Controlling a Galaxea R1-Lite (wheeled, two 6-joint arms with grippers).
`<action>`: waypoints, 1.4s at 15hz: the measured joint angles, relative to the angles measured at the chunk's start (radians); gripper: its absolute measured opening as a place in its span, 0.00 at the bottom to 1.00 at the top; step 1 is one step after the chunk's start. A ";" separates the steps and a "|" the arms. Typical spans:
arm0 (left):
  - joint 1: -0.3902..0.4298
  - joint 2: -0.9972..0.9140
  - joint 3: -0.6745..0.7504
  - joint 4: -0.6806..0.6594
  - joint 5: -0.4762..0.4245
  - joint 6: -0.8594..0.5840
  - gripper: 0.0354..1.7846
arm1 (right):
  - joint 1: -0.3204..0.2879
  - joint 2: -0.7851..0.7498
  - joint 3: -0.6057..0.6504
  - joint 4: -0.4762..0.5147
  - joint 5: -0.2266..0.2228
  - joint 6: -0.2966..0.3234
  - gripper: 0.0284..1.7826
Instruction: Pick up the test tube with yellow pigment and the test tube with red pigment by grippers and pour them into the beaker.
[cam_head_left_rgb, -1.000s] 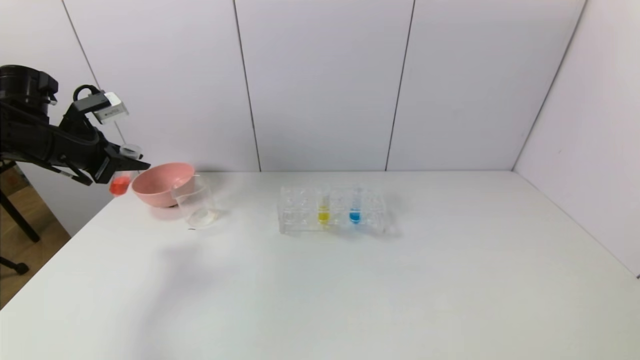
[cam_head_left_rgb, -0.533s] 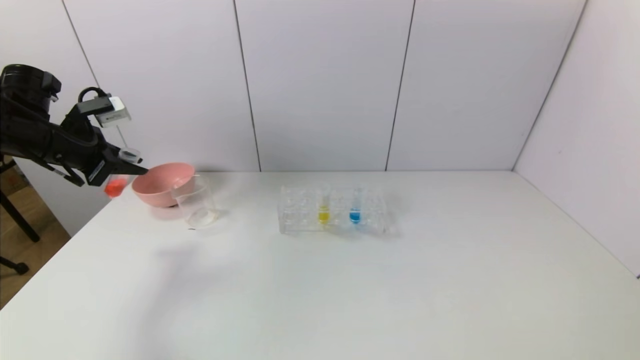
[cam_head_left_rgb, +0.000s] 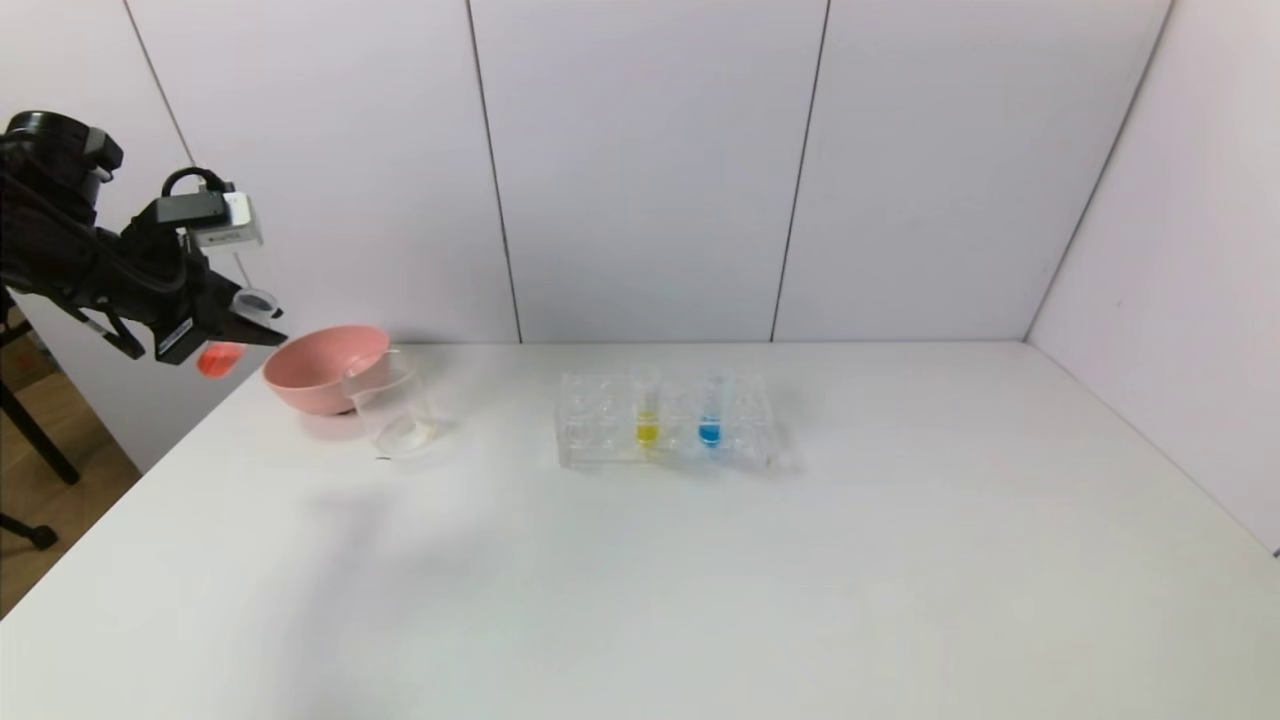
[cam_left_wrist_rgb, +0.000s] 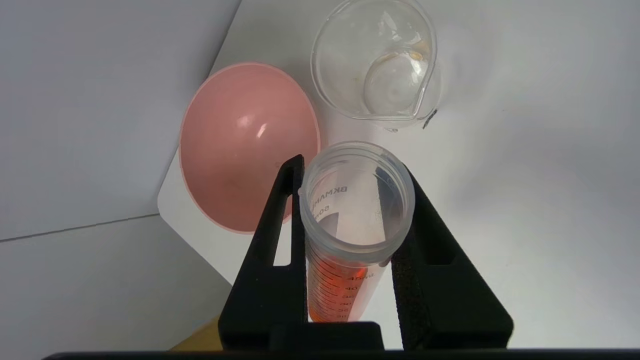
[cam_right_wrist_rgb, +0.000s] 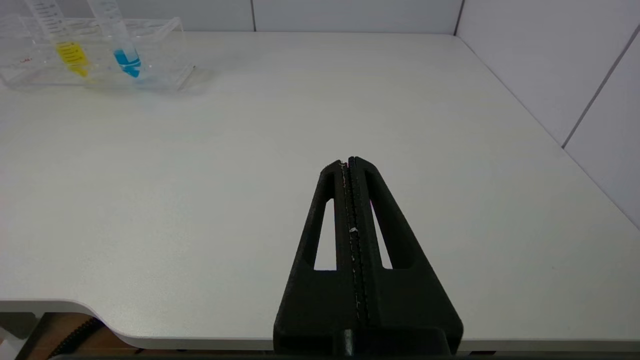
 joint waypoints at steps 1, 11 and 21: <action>0.006 0.004 -0.005 0.001 0.001 0.009 0.26 | 0.000 0.000 0.000 0.000 0.000 0.000 0.05; -0.014 0.047 -0.010 -0.021 0.016 0.134 0.26 | 0.000 0.000 0.000 0.000 0.000 0.000 0.05; -0.063 0.078 -0.012 -0.080 0.079 0.173 0.26 | 0.000 0.000 0.000 0.000 0.000 0.000 0.05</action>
